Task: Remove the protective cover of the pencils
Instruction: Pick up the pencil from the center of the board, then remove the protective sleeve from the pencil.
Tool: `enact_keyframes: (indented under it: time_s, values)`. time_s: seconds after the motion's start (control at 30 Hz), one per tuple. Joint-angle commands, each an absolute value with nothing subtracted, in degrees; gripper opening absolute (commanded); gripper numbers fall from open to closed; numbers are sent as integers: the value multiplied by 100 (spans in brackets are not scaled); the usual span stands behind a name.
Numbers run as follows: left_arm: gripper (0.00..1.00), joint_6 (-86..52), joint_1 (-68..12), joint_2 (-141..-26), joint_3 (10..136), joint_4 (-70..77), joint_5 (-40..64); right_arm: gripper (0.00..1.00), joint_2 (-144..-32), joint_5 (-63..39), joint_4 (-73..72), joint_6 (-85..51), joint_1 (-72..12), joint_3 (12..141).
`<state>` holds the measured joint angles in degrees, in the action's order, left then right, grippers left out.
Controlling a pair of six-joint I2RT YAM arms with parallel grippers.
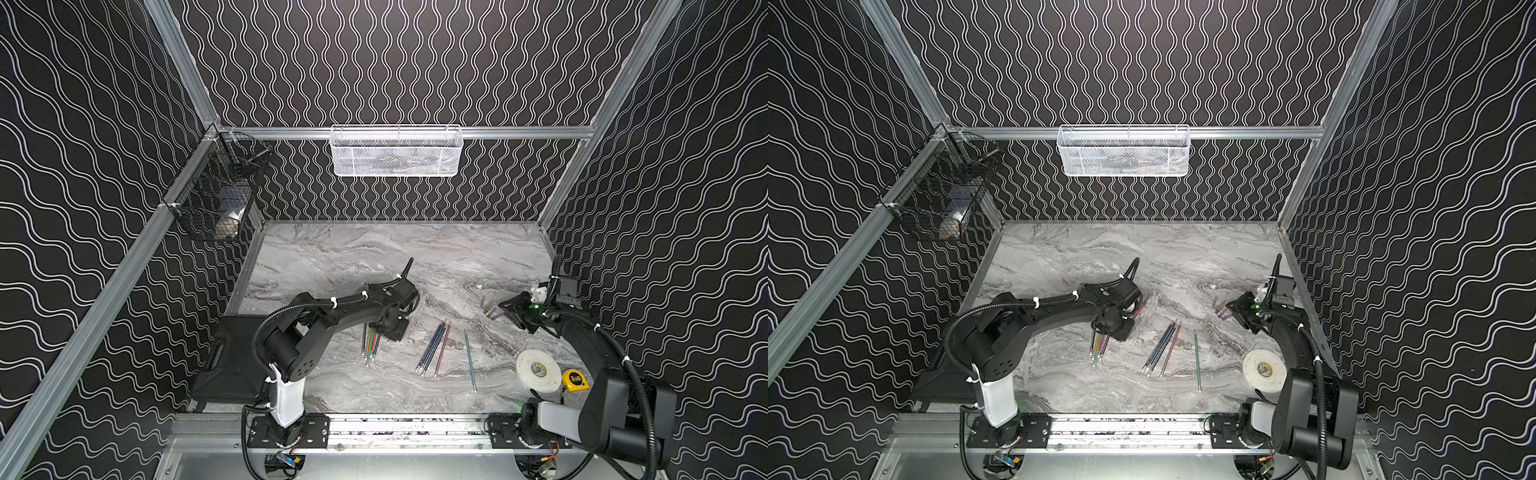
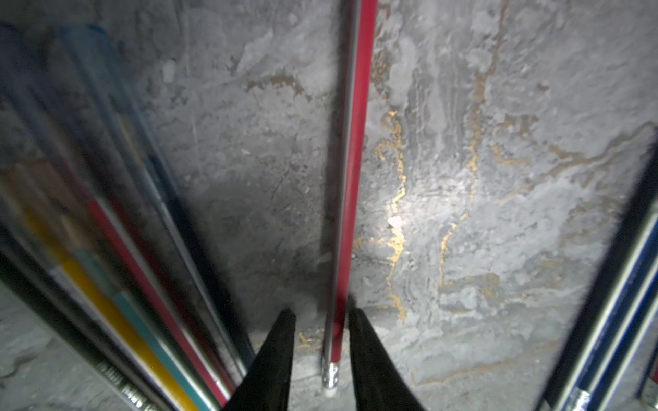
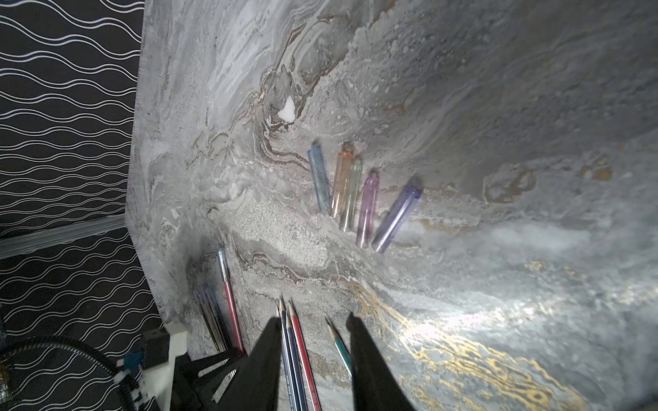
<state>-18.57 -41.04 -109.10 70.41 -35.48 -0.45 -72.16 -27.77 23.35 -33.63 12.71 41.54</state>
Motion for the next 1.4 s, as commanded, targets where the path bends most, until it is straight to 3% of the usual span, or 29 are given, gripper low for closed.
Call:
enact_keyframes:
  time_s: [0.0,0.33,0.57,0.77,0.9,1.1,1.37]
  values:
    - [19,-1968,-4131,-11038,7049,-3542,64,32,-7197,-2733,2298,-3287,1267,4184]
    - [0,-1977,-4219,-10923,7152,-3507,294,32,-6975,-2518,2426,-3137,1267,4198]
    - [0,-1765,-4219,-10404,7213,-3284,600,34,-6746,-2714,2126,-3123,1034,4163]
    - [0,-1678,-4219,-9773,6836,-2792,1063,35,-7215,-2523,1696,-3326,-453,4516]
    - [0,-1779,-4228,-9256,6431,-2496,1220,37,-7683,-2789,1338,-3485,-976,4819]
    - [0,-1887,-4235,-8819,6177,-2301,1331,39,-8524,-3333,1057,-3681,-1356,5412]
    - [0,-2061,-4243,-8708,5868,-2017,1362,39,-8694,-3229,1005,-3842,-1819,5711]
